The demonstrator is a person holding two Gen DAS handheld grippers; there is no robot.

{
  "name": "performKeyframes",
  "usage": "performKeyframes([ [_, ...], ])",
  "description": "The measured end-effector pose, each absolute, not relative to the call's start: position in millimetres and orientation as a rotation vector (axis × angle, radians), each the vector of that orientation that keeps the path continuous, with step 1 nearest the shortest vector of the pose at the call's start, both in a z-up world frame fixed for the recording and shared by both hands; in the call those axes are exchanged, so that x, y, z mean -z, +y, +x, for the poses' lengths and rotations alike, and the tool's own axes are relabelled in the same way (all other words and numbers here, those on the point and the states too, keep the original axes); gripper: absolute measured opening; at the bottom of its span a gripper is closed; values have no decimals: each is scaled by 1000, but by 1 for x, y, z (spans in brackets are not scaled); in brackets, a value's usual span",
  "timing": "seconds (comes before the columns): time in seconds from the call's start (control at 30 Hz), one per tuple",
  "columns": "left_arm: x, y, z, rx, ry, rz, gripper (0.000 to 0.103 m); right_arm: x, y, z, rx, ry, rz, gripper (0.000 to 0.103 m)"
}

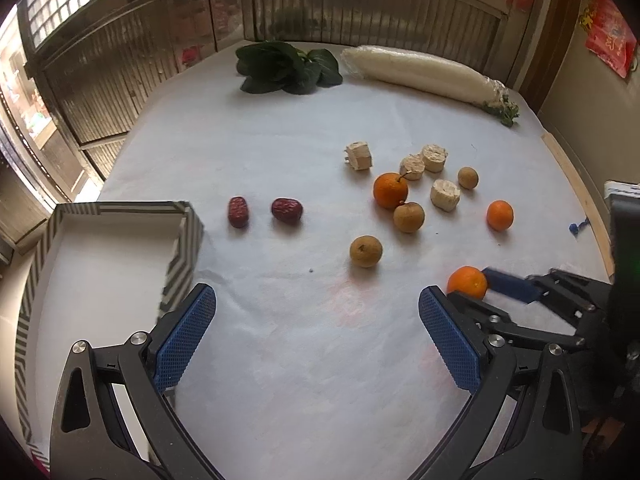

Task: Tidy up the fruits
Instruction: 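Grasp a mandarin orange with the right tool while the left tool grasps a brown round fruit, then carry the orange and brown fruit over the striped-rim white tray with both tools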

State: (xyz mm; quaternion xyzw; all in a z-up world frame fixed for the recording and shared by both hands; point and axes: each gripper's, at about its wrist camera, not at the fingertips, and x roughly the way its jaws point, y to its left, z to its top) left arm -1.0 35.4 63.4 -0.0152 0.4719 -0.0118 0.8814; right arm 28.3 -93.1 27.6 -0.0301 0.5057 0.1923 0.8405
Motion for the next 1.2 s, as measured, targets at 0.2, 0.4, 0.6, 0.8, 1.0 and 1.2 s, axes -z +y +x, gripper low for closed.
performKeyframes([
  [0.2,-55,25,16,49,1003,-44,102,-30,-109,28,-377,1058,-35,32],
  [0.4,-45,11,35,73,1026,-42,96,-29,-126,31,-356,1065,-2,32],
  [0.6,-33,5,52,78,1059,-31,73,-28,-127,32,-371,1063,14,32],
  [0.8,-18,5,56,95,1099,-33,30,-29,-130,34,-378,1063,21,32],
  [1.0,-29,21,47,112,1087,-99,25,-34,-124,32,-386,1061,7,32],
  [1.2,-52,35,32,85,1055,-105,25,-44,-108,25,-426,1048,-15,32],
])
